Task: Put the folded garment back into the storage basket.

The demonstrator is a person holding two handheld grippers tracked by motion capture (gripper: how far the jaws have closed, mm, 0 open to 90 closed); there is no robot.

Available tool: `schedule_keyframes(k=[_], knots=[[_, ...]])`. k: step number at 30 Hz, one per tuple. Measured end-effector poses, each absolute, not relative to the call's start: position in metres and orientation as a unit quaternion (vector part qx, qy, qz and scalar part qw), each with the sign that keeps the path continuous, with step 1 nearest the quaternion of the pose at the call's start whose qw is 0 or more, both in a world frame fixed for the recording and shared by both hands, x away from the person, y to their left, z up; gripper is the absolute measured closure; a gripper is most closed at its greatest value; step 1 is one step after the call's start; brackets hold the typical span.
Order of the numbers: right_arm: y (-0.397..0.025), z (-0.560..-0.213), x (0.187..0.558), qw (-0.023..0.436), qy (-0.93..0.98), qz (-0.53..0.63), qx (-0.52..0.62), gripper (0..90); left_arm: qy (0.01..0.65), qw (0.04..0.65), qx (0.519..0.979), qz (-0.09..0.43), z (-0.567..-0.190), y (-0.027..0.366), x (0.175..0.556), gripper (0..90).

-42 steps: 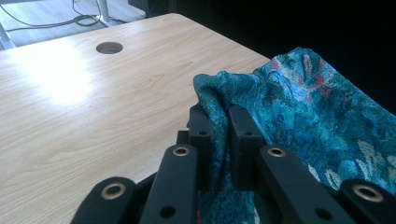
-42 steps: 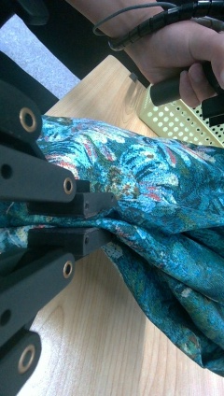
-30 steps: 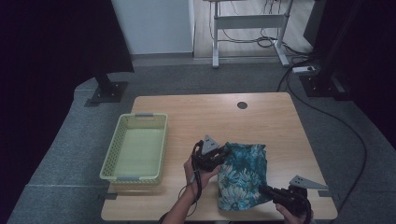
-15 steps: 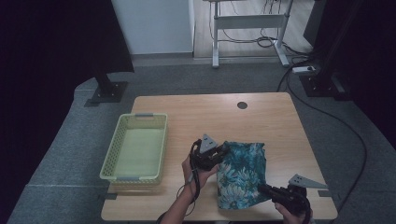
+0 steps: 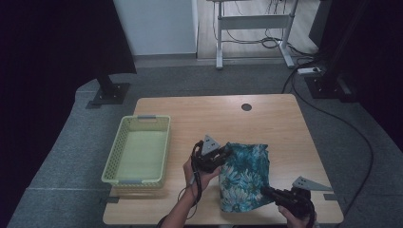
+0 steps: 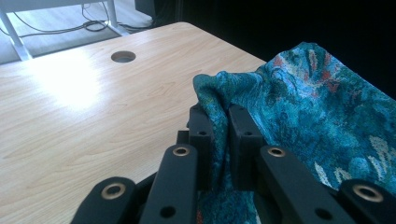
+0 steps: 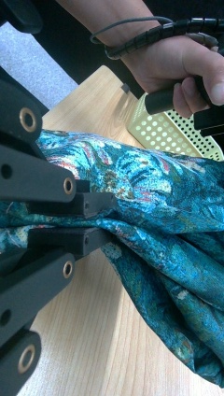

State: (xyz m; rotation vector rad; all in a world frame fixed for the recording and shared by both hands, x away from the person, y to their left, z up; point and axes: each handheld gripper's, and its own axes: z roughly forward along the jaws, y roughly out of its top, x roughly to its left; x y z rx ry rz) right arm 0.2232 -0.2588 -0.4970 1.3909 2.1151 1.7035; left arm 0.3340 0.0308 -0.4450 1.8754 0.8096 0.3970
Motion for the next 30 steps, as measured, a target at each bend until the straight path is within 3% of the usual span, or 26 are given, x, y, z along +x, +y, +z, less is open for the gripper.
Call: schedule_keyframes(k=[30], knots=[[-0.247, -0.483, 0.23, 0.047, 0.697, 0.563, 0.441, 84.1, 0.337, 0.501, 0.777, 0.181, -0.428, 0.042, 0.334, 81.7]])
